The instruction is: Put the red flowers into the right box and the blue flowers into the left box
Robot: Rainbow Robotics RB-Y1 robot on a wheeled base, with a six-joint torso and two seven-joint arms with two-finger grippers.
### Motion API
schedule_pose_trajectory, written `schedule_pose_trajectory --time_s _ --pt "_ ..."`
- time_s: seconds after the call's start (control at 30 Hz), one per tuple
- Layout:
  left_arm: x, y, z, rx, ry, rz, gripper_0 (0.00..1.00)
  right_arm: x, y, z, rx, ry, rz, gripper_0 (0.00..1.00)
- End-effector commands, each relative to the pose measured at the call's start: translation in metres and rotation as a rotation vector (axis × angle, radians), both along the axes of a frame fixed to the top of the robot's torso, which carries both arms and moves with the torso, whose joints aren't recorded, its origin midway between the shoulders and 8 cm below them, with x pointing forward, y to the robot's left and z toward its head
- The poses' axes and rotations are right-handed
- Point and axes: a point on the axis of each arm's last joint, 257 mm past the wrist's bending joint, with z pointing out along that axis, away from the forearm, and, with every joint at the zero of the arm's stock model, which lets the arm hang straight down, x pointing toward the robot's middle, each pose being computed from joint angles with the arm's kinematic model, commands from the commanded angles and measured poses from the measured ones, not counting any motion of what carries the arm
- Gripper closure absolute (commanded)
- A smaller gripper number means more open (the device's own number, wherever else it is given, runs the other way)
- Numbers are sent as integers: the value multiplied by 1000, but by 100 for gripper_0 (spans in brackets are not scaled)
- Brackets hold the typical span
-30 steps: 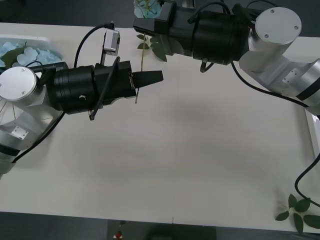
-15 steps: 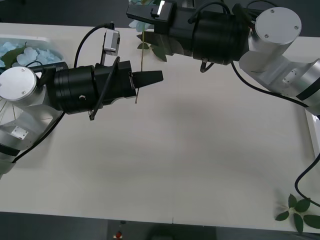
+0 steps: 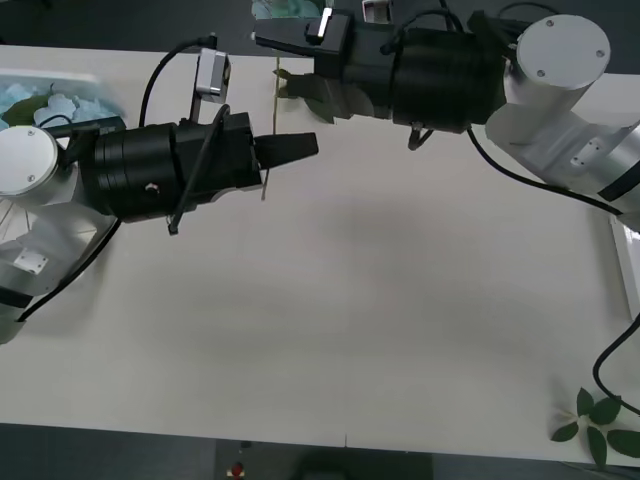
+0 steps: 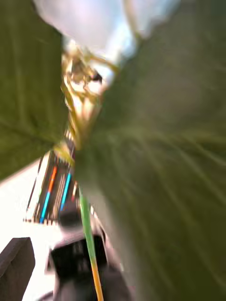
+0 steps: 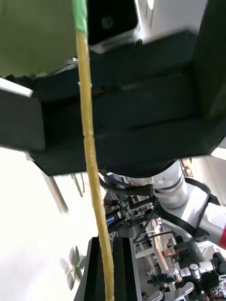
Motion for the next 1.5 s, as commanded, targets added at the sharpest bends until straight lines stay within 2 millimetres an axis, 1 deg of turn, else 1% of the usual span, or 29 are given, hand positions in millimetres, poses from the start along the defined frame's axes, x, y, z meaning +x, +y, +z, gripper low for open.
schedule_pose_trajectory --time_s 0.03,0.1,0.13,0.2,0.23,0.3,0.33,0.37,0.4,0.47,0.5,0.53,0.6,0.63,0.7,0.73,0.8,0.83,0.93,0.97,1.03,1.17,1.2,1.23,1.33,1.37,1.4,1.47,1.5 --pt "-7 4 27 2 -112 -13 100 -6 -32 32 -38 -39 32 0" --pt "-5 13 30 8 -120 -10 100 -9 -57 38 -83 -46 53 0" --pt "-5 15 30 12 -121 -11 100 -11 -63 38 -98 -45 59 0" --pt "-5 29 28 35 -120 -20 100 -15 -91 42 -152 -45 83 0" --pt "-5 33 28 41 -120 -23 100 -17 -98 43 -168 -48 91 0" --pt "-3 53 23 75 -118 -28 100 -23 -123 41 -235 -57 125 0" --pt "-2 58 22 86 -118 -28 100 -25 -129 40 -253 -62 133 0" --pt "-1 70 20 103 -115 -28 100 -31 -139 35 -294 -65 156 0" --pt "0 76 20 112 -117 -27 100 -34 -144 32 -317 -67 167 0" --pt "1 103 20 152 -119 -22 100 -40 -166 18 -425 -135 207 0" --pt "1 118 22 171 -119 -17 100 -42 -177 7 -487 -180 231 0" --pt "2 126 22 182 -119 -13 100 -43 -182 2 -511 -203 243 0" --pt "2 155 21 232 -112 -1 100 -43 -200 -16 -600 -331 289 0" --pt "1 161 21 242 -106 1 100 -42 -205 -21 -619 -360 298 0" --pt "1 190 19 292 -90 16 100 -38 -219 -42 -665 -499 338 0" --pt "1 196 19 301 -87 22 100 -38 -222 -48 -675 -531 347 0" --pt "2 226 17 358 -66 54 100 -37 -234 -72 -688 -642 370 0" --pt "3 234 18 374 -63 65 100 -37 -236 -77 -689 -671 372 0" --pt "7 285 15 496 -41 148 100 -38 -245 -103 -690 -796 372 0" --pt "8 292 15 516 -40 160 100 -37 -245 -107 -688 -789 363 0" --pt "11 323 15 590 -23 226 100 -41 -245 -121 -674 -766 342 0" --pt "19 366 14 668 6 330 100 -50 -242 -136 -666 -751 332 0" --pt "20 373 14 675 10 347 100 -50 -242 -137 -667 -752 329 0" --pt "23 390 16 690 16 392 100 -51 -242 -140 -674 -753 330 0" --pt "32 418 19 724 -10 468 100 -49 -245 -146 -712 -762 337 0" --pt "37 431 18 755 -32 503 100 -48 -246 -149 -731 -765 337 0" --pt "39 437 18 777 -44 519 100 -47 -247 -151 -739 -767 337 0" --pt "46 465 11 891 -67 575 100 -46 -248 -154 -757 -773 334 0" --pt "47 475 8 931 -67 592 100 -46 -248 -157 -760 -771 331 0"
